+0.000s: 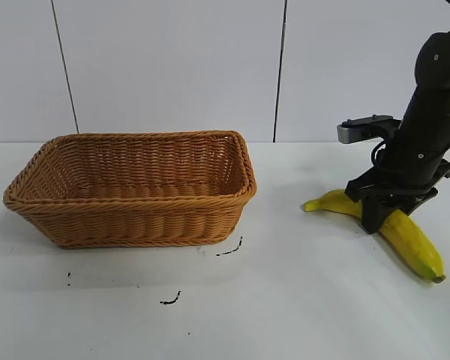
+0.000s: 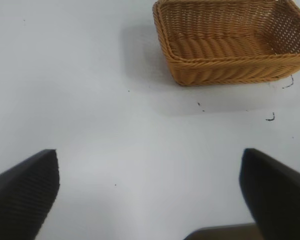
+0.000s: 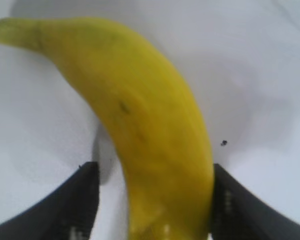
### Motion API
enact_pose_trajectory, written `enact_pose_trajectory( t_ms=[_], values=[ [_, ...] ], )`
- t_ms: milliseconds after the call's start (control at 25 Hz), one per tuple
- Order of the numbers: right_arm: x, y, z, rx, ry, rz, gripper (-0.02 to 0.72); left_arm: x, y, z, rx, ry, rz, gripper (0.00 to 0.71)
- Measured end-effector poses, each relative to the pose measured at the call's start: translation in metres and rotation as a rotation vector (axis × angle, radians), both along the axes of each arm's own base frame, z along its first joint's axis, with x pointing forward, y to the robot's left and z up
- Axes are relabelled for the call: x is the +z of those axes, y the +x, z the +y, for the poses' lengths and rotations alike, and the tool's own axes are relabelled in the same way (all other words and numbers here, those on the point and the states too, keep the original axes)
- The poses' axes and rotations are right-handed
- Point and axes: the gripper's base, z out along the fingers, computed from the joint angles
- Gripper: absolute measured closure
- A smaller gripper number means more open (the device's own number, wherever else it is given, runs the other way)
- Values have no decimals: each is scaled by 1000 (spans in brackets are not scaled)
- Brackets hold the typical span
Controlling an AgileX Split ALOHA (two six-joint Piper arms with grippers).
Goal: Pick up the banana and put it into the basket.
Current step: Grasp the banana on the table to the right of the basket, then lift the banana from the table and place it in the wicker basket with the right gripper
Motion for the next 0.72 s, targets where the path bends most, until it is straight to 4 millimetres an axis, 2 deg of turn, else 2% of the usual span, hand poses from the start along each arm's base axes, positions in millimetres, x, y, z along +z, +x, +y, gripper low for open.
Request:
enact_pose_trajectory(
  t_ms=[200,360,560,720],
  values=[
    [2,-1,-3,34,-42,21,384,0,0,0,0,0,0,15],
    [17,-2,-4,50,-60,41,384,0,0,0,0,0,0,15],
    [82,9,-3,47,-51,-5,384,0,0,0,0,0,0,15],
    [125,21,2,38,-7,-45,384,0,0,0,0,0,0,15]
  ],
)
